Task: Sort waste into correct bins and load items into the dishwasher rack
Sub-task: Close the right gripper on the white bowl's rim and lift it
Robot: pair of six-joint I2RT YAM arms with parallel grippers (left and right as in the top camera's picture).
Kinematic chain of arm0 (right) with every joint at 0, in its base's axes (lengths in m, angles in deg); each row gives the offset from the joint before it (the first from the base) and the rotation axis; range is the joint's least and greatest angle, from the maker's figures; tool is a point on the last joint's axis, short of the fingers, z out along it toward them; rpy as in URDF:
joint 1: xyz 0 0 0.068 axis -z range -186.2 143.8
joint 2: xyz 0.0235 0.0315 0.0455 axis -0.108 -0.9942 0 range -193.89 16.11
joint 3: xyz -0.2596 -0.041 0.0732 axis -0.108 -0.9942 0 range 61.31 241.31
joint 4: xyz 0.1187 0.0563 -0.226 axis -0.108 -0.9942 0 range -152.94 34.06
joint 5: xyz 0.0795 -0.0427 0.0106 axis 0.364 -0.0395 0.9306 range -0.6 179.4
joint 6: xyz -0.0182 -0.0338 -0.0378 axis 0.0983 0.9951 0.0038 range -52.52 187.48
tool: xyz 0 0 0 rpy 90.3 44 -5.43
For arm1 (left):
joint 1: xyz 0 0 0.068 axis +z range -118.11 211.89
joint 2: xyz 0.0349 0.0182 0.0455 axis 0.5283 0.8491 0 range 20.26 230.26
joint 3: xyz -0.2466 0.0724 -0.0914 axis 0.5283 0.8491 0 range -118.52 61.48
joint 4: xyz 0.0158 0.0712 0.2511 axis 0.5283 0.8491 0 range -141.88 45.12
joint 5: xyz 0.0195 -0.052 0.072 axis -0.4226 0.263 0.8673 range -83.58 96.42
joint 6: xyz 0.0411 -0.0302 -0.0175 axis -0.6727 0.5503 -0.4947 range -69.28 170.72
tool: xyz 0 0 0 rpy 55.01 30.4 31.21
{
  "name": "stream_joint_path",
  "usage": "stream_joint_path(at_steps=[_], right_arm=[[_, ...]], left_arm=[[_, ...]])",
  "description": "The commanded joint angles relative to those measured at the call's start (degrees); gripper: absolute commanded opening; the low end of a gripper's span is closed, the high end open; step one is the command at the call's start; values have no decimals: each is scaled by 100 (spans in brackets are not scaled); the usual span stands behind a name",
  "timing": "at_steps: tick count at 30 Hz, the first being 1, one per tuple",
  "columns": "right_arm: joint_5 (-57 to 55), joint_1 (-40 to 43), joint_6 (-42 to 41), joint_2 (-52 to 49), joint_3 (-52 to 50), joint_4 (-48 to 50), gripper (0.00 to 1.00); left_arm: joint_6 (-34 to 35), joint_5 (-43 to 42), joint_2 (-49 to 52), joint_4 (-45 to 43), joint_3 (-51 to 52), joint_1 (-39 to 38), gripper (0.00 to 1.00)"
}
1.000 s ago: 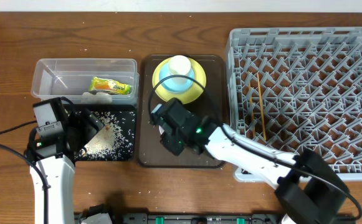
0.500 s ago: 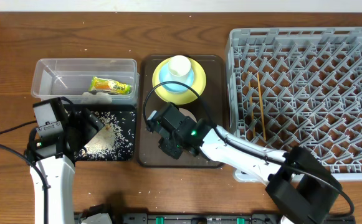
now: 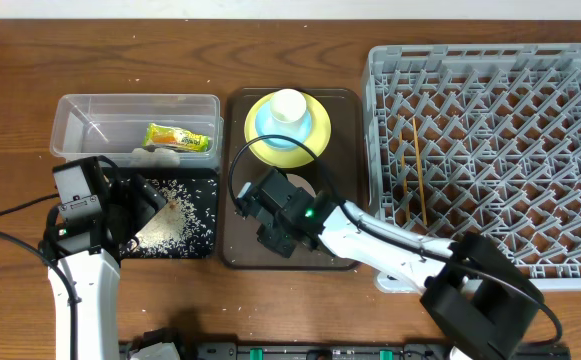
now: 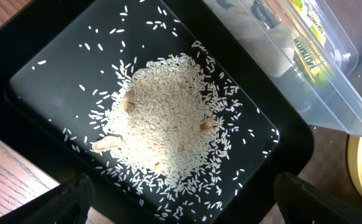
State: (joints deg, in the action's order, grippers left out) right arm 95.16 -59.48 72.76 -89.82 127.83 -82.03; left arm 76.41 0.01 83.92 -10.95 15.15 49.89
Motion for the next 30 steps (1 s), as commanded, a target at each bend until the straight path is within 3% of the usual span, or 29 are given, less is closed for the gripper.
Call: stream_joint_path(at_steps=[1, 3, 4, 6, 13, 23, 30], right_arm=[[-17, -22, 125, -92, 7, -17, 30], [-42, -22, 125, -92, 7, -35, 25], [-42, -22, 125, -92, 7, -55, 31], [-66, -22, 122, -92, 7, -81, 33], [-98, -26, 101, -92, 7, -50, 19], [-234, -26, 103, -92, 7, -79, 16], [-426, -26, 280, -90, 20, -122, 23]], left_arm=[[31, 92, 7, 17, -79, 26, 95], [31, 94, 7, 17, -81, 26, 95], [28, 94, 7, 17, -79, 26, 95], [31, 92, 7, 17, -79, 26, 95], [31, 94, 7, 17, -79, 26, 95], [31, 94, 7, 17, -79, 26, 95], [31, 94, 7, 17, -81, 26, 95]])
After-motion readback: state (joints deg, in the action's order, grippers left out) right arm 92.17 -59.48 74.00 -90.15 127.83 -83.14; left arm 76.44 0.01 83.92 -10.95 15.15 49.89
